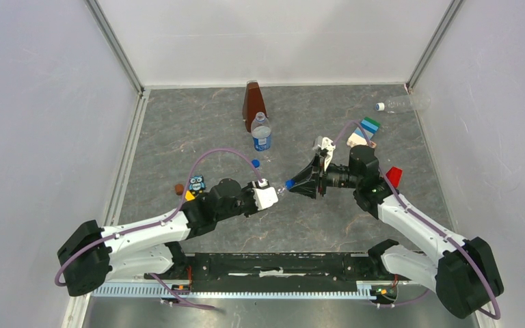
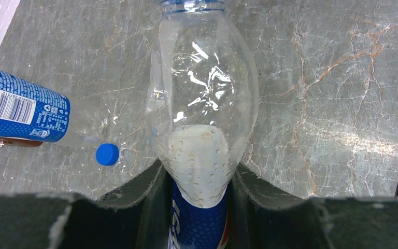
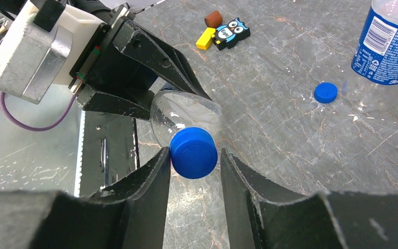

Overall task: Unscrew the bottle caps
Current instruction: Unscrew the bottle cap from the plastic bottle.

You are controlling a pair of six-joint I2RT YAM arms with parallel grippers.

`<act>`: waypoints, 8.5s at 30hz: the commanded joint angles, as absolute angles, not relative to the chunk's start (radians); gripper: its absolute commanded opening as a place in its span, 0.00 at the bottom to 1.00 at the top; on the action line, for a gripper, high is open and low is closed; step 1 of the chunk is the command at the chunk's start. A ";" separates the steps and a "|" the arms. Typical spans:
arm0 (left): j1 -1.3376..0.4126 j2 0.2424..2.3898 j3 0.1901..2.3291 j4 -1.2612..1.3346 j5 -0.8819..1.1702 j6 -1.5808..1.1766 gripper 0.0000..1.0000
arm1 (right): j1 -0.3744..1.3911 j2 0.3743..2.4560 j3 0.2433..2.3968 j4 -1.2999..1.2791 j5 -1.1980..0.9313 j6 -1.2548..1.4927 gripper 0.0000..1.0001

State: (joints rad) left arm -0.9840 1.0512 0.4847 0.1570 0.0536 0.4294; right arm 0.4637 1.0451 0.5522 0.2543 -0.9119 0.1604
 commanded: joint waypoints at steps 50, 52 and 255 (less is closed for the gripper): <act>-0.813 0.910 0.550 0.095 0.754 0.250 0.02 | 0.662 0.900 0.480 -0.040 -0.989 -0.527 0.00; -0.808 0.901 0.544 0.104 0.732 0.250 0.02 | 0.663 0.895 0.481 -0.038 -0.987 -0.534 0.00; -0.989 0.800 0.360 0.336 0.036 0.431 0.02 | 0.495 1.078 0.533 0.608 -0.946 0.441 0.17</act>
